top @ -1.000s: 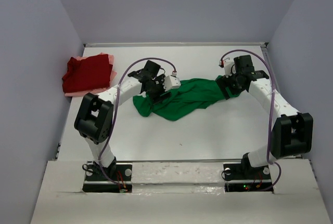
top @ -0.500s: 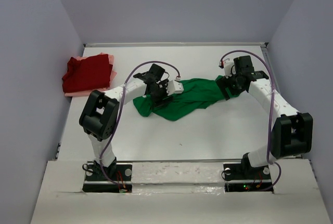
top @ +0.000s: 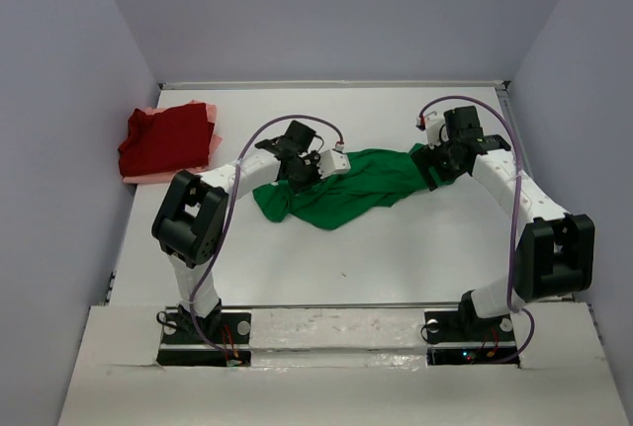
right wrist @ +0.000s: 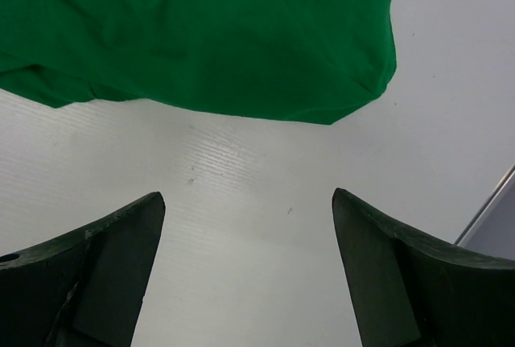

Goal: Fold and stack the t-shirts
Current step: Flatten out the crumpled T-shirt at the center of the board.

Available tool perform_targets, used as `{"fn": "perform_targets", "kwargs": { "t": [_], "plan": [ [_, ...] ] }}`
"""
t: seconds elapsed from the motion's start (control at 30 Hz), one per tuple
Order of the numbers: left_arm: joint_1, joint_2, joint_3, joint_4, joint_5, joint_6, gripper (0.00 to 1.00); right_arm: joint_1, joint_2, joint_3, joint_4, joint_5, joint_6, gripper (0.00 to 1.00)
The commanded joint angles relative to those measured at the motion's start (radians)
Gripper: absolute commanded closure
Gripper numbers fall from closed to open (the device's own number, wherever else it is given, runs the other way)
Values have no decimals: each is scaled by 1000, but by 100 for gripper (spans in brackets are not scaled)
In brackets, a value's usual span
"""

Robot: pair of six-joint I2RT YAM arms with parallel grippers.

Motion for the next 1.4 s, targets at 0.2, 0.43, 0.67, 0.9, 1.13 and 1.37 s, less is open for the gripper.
{"fn": "perform_targets", "kwargs": {
  "t": [0.2, 0.43, 0.67, 0.9, 1.13, 1.37],
  "plan": [
    [-7, -78, 41, 67, -93, -48, 100, 6, -5, -8, 39, 16, 3, 10],
    [-20, -207, 15, 193, -351, -56, 100, 6, -3, -28, 79, 88, -7, 10],
    [-24, -391, 3, 248, -535, -32, 100, -4, 80, 22, 128, 154, -10, 14],
    [-32, -463, -2, 185, -586, -30, 100, -24, 245, 159, 147, 126, -9, 18],
    [-52, -528, -13, 158, -659, -27, 100, -70, 359, 312, 148, 125, -13, 19],
    [-64, -563, 96, 121, -732, -48, 100, -109, 422, 400, 121, 62, -4, 25]
  ]
}}
